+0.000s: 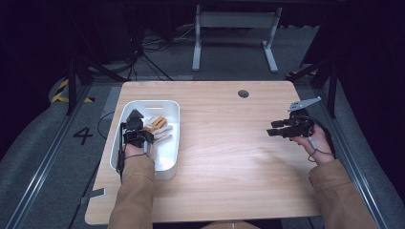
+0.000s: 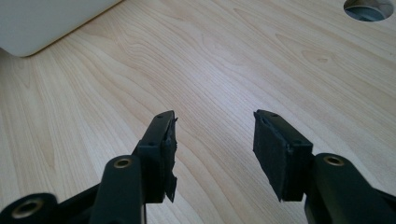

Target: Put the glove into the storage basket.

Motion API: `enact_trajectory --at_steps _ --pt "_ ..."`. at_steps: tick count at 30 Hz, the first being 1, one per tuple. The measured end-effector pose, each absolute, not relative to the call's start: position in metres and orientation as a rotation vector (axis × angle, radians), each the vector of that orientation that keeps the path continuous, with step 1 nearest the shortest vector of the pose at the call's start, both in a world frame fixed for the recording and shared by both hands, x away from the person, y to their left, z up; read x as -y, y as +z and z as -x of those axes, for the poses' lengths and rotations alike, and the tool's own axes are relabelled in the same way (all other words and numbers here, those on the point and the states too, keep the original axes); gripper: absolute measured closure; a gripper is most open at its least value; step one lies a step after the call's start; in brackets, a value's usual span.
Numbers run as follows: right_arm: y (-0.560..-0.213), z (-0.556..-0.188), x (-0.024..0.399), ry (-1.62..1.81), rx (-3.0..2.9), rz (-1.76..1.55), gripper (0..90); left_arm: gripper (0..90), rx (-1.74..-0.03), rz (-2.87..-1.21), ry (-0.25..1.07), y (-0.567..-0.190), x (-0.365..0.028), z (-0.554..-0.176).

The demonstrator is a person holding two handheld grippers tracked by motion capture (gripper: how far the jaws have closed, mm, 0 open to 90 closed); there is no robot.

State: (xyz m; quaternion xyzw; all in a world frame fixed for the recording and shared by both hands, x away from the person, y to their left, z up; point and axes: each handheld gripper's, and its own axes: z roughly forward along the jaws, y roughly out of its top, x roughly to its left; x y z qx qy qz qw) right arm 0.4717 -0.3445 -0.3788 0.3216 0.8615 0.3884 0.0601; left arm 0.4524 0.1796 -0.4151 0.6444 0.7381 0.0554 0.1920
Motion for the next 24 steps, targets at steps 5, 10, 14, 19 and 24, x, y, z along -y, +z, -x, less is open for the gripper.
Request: enact_trajectory --at_steps 5,10,14,19,24 --pt "-0.3788 -0.4712 0.3449 1.175 -2.608 -0.979 49.5 65.7 -2.077 -1.85 0.164 -0.4183 -0.1775 -0.4535" --pt "-0.3788 -0.4708 0.3453 1.176 -2.608 -0.981 49.5 65.0 -2.089 -1.871 0.151 -0.4205 -0.1765 -0.4544" --pt "-0.3786 -0.4707 0.3459 1.178 -2.605 -0.982 49.5 61.7 -2.097 -1.875 0.136 -0.4215 -0.1773 -0.4551" --pt "-0.38 -0.471 0.3457 1.173 -2.606 -0.98 49.4 34.0 -2.089 -1.892 0.129 -0.4236 -0.1762 -0.4584" --pt "-0.3806 -0.471 0.3468 1.172 -2.606 -0.995 49.2 21.8 -2.077 -1.9 0.097 -0.4234 -0.1782 -0.4593"
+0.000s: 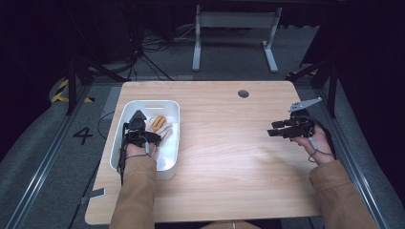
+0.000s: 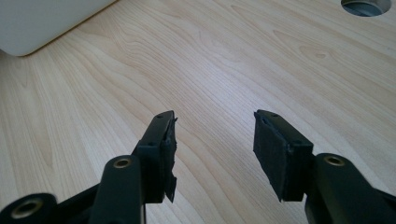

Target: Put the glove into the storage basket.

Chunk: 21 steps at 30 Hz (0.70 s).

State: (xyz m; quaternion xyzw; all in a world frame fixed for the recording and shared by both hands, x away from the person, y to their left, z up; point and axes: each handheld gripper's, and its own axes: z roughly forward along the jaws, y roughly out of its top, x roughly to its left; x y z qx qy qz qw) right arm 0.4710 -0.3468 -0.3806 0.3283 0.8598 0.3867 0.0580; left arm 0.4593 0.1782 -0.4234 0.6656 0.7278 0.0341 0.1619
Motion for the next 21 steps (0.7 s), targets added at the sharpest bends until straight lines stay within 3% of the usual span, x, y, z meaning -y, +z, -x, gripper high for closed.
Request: enact_trajectory --at_steps 1,10,21 --pt "-0.381 -0.471 0.347 1.172 -2.608 -0.994 49.2 16.0 -2.068 -1.916 0.093 -0.423 -0.178 -0.46" --pt "-0.38 -0.47 0.346 1.174 -2.6 -0.992 49.2 0.8 -2.035 -1.948 0.112 -0.418 -0.169 -0.461" --pt "-0.38 -0.471 0.348 1.186 -2.599 -0.996 48.8 0.0 -1.959 -1.927 0.23 -0.397 -0.172 -0.457"
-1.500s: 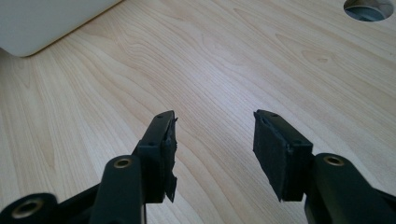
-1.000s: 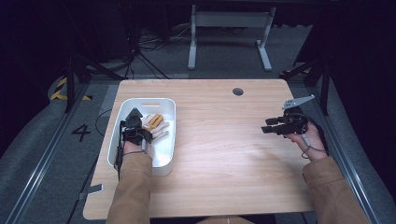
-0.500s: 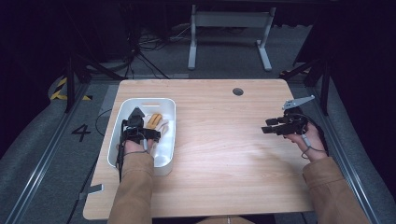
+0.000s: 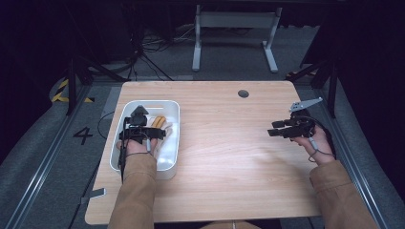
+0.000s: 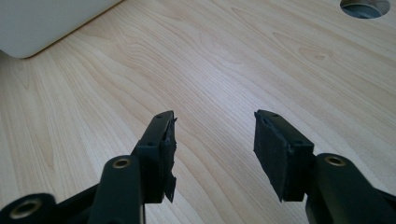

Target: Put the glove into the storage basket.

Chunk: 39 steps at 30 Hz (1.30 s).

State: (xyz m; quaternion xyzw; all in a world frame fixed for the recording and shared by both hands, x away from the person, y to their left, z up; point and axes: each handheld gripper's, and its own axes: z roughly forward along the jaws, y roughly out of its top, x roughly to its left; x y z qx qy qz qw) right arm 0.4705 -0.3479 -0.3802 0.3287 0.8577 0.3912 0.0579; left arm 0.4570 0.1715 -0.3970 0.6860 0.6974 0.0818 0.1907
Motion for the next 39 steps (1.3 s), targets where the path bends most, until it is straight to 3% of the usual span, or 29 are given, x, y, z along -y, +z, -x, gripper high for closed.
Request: enact_trajectory --at_steps 11,22,39 --pt "-0.381 -0.47 0.349 1.171 -2.603 -0.992 48.0 0.0 -1.804 -1.953 0.344 -0.362 -0.162 -0.446" --pt "-0.382 -0.464 0.357 1.149 -2.59 -1.009 47.5 0.0 -1.486 -1.97 0.397 -0.336 -0.129 -0.436" --pt "-0.383 -0.45 0.377 1.146 -2.549 -1.057 47.0 0.0 -1.11 -2.026 0.291 -0.325 -0.063 -0.435"
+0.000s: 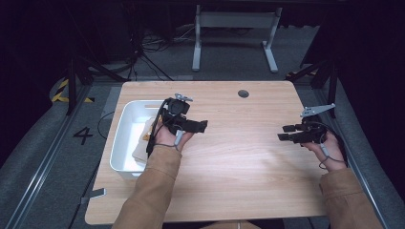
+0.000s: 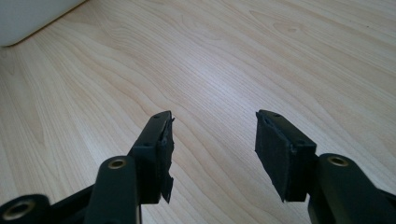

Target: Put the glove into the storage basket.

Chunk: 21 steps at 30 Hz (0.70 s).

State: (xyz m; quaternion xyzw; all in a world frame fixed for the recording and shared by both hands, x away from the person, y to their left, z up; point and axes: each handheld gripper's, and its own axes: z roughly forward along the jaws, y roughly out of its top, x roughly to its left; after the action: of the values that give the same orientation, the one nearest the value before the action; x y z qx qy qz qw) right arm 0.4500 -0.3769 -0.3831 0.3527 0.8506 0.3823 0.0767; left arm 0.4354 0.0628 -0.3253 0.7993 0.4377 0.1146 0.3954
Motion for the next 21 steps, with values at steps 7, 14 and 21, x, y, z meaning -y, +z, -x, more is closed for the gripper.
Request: enact_trajectory --at_steps 7,14,21 --pt "-0.383 -0.45 0.377 1.149 -2.55 -1.046 46.9 0.5 -0.972 -2.047 0.257 -0.319 -0.05 -0.43" --pt "-0.383 -0.45 0.375 1.15 -2.55 -1.036 46.9 0.5 -0.831 -2.04 0.214 -0.325 -0.046 -0.424" --pt "-0.386 -0.451 0.373 1.134 -2.559 -1.036 46.6 0.4 -0.79 -2.065 0.178 -0.336 -0.04 -0.42"
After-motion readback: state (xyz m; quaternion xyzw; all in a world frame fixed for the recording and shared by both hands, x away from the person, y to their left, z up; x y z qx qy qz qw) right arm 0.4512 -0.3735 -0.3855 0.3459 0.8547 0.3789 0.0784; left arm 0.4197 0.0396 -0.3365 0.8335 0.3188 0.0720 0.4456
